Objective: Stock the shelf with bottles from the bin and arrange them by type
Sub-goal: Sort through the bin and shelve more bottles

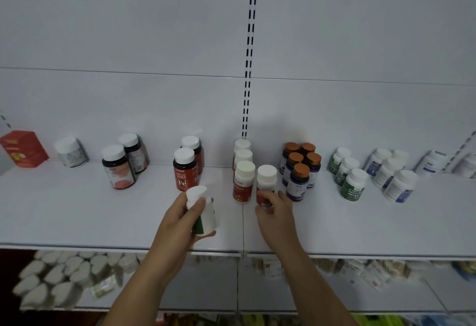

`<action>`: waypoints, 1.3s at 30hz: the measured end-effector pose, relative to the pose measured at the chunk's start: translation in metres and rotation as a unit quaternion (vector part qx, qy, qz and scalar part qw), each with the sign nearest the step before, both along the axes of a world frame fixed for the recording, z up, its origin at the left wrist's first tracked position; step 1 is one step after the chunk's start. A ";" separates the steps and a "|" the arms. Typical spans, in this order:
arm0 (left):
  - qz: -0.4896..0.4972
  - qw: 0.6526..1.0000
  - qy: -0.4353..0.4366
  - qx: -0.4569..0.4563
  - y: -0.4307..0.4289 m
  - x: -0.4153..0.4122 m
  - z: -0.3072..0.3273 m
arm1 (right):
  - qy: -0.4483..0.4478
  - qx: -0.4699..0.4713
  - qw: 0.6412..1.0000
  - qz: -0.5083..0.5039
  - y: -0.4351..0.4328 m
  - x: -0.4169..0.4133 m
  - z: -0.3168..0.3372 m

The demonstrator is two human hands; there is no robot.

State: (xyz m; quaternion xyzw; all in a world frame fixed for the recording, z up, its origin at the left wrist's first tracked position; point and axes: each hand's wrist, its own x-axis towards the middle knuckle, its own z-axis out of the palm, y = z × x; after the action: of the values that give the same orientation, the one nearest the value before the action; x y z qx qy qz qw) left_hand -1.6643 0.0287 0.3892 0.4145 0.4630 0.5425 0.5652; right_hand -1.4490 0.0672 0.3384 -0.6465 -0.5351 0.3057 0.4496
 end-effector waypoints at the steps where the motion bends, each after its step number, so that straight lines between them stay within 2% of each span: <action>1: 0.000 1.000 0.005 0.000 0.001 0.002 0.000 | -0.001 -0.001 1.000 0.006 0.003 0.000 0.000; 9: -0.041 0.999 0.004 -0.015 0.023 0.035 0.004 | 0.051 -0.013 0.999 -0.014 0.034 0.002 -0.001; 18: -0.062 0.997 0.006 -0.036 0.042 0.057 -0.004 | 0.243 -0.039 0.968 -0.058 0.069 -0.001 0.017; 24: -0.057 0.998 0.022 -0.035 0.046 0.059 -0.008 | 0.326 -0.050 0.942 -0.059 0.089 -0.004 0.016; 39: -0.058 0.998 0.026 -0.023 0.054 0.058 -0.009 | 0.322 -0.042 0.944 -0.051 0.103 -0.004 0.009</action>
State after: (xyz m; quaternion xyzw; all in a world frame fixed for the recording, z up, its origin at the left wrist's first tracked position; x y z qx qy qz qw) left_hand -1.6060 0.0822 0.3800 0.4414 0.4654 0.4871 0.5927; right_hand -1.4528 0.1699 0.3475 -0.5586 -0.3142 0.4967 0.5853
